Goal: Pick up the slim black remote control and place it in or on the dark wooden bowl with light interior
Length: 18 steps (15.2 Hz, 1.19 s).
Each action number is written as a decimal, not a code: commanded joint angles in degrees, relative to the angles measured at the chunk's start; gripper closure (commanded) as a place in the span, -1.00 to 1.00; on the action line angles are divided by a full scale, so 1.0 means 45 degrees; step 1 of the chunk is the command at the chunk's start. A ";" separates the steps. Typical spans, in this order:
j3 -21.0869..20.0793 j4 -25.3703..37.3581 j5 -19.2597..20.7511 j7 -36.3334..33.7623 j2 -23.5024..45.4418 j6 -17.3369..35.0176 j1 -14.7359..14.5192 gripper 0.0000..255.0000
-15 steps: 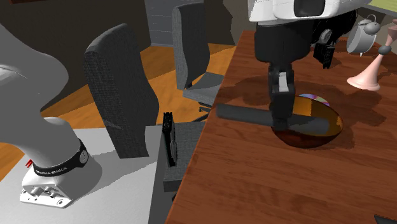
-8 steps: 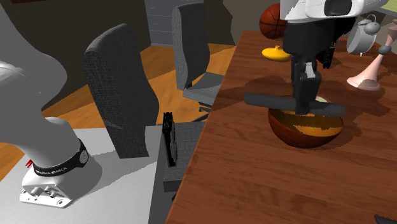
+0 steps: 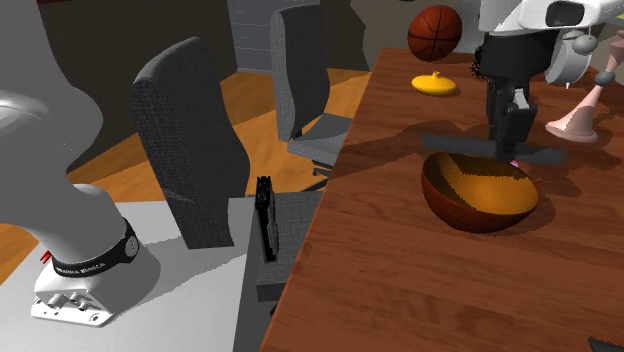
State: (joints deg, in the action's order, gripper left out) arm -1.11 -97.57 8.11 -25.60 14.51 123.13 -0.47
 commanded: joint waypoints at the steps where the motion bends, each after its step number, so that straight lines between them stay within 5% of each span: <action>1: 0.0002 -0.0042 0.0034 -0.0070 0.0203 0.0248 -0.0017 1.00; 9: 0.0038 -0.0836 0.0155 -0.0252 0.0605 0.1435 -0.0019 1.00; 17: 0.0037 -0.0836 0.0156 -0.0252 0.0605 0.1435 -0.0019 1.00; 18: 0.0037 -0.0826 0.0155 -0.0250 0.0613 0.1433 -0.0018 -1.00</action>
State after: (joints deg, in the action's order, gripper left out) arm -0.94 -101.29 8.80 -26.71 17.16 129.59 -0.54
